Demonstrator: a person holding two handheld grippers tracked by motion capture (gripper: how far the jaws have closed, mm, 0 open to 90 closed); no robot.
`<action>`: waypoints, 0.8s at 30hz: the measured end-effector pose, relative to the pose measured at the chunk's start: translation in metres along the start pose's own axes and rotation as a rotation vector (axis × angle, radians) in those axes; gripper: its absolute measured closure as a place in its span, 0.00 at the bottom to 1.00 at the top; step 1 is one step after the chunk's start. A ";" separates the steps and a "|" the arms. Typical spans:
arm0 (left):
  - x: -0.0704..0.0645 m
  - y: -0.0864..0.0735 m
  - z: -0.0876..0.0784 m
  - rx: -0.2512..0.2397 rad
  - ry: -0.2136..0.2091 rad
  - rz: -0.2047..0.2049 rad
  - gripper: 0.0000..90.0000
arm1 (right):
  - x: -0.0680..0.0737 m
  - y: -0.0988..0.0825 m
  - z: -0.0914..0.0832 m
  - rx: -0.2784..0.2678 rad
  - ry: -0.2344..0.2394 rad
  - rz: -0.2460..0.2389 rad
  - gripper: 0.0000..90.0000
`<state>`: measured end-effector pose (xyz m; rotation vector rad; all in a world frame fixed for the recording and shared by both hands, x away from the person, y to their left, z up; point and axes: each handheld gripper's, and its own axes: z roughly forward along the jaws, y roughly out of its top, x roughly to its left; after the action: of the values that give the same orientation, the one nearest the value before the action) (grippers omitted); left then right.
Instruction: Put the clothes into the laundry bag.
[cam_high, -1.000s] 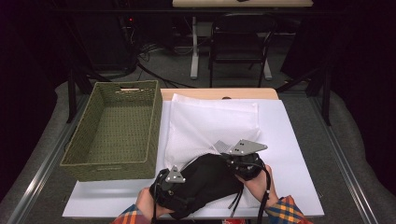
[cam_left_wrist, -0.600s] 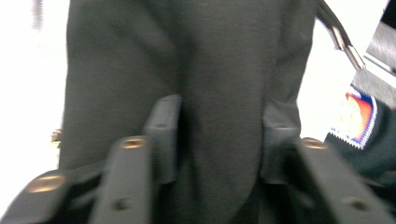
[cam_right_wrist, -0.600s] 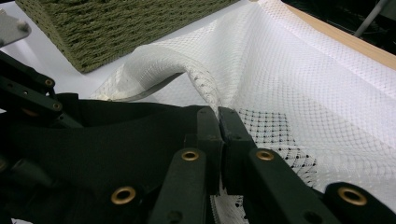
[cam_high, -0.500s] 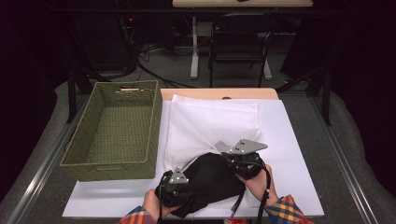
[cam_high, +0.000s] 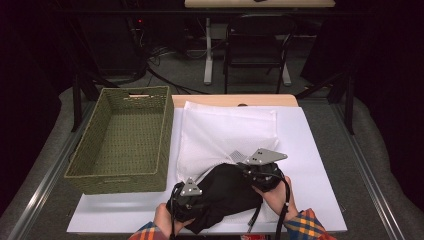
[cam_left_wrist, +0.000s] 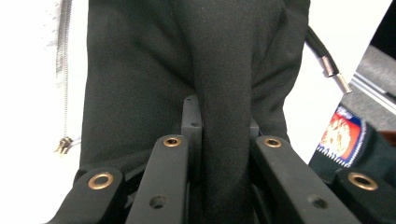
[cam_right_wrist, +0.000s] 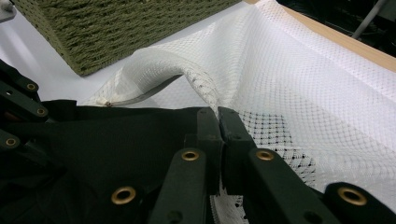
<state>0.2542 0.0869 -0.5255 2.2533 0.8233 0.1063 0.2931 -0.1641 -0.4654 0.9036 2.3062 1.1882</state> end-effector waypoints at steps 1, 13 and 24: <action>0.000 0.001 0.001 -0.004 -0.002 -0.008 0.90 | -0.001 0.000 0.000 -0.002 0.000 0.000 0.98; -0.002 0.015 0.001 -0.055 -0.014 -0.076 0.91 | -0.003 0.000 0.000 -0.002 0.005 0.013 0.98; -0.001 0.027 0.012 -0.100 0.028 -0.105 0.91 | -0.003 0.000 -0.001 0.000 0.008 0.013 0.98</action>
<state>0.2709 0.0647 -0.5164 2.1153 0.9291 0.1270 0.2945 -0.1665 -0.4650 0.9170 2.3101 1.2000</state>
